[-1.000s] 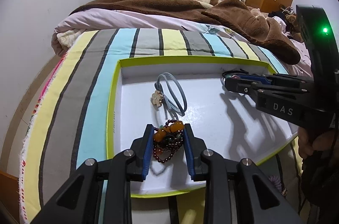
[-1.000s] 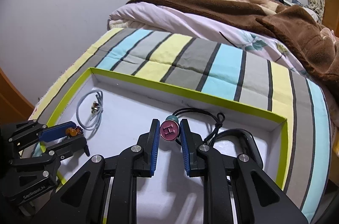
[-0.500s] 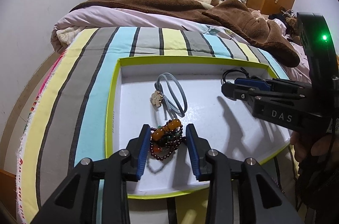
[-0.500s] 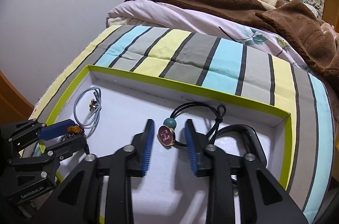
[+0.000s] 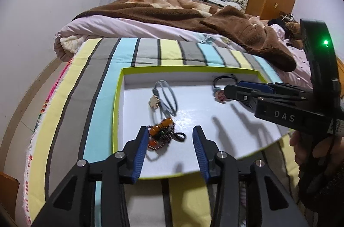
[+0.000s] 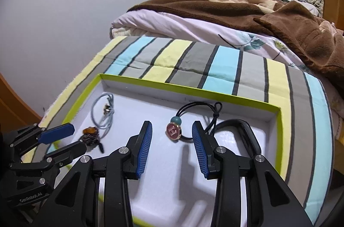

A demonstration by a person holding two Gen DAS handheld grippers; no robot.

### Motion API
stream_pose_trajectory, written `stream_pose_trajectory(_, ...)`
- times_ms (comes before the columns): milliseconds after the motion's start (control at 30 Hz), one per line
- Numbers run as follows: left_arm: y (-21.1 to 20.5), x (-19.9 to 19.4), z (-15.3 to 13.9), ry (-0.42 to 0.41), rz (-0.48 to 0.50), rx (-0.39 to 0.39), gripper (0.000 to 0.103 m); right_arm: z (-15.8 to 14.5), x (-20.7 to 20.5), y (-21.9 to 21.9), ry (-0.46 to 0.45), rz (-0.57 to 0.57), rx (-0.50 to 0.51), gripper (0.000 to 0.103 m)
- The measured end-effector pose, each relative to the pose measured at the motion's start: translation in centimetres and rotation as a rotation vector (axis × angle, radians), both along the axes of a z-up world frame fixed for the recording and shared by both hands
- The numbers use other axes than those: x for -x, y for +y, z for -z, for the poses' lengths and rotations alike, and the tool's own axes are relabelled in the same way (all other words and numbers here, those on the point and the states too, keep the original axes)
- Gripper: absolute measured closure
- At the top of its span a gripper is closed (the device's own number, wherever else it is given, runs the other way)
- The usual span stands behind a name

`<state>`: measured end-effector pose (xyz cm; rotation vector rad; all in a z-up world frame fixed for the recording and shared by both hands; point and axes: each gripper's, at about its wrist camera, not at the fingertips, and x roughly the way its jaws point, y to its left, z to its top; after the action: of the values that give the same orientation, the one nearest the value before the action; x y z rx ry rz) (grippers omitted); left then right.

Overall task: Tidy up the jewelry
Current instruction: 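Carry the pendant with the right tool into the box while the left tool carries and releases the beads, then move the right tool to the light-blue coil hair tie and grasp it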

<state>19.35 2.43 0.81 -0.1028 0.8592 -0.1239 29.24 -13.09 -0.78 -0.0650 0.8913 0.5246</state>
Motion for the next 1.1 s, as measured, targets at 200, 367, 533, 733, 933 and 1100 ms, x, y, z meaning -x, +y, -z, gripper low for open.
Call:
stream_pose_trajectory(200, -0.3, 2.6, -1.7, -0.04, 0.008, -0.002, 0.056, -1.9, 2.9, -1.2, -0.034, -0.004, -0.037, 0.063)
stream_pose_trajectory(367, -0.5, 5.0, -2.4, -0.062, 0.015, 0.023, 0.056, -2.6, 5.4, -2.1, -0.046, 0.001, -0.05, 0.063)
stream_pose_trajectory(533, -0.6, 7.3, -2.4, -0.064, 0.018, 0.03, 0.055, -3.1, 8.3, -3.0, -0.06, -0.003, -0.048, 0.063)
stream_pose_trajectory(733, -0.1, 10.1, -2.0, -0.072, -0.003, 0.067, 0.055, -2.7, 11.9, -4.4, -0.062, -0.003, -0.075, 0.063)
stream_pose_trajectory(933, 0.2, 12.2, -1.6, -0.075, -0.007, 0.094, 0.055, -1.6, 14.9, -5.0, -0.037, -0.017, -0.079, 0.063)
stream_pose_trajectory(1100, 0.7, 13.1, -0.9, -0.068, -0.019, 0.116, 0.055, -0.5, 17.1, -4.7, -0.013, -0.031, -0.084, 0.063)
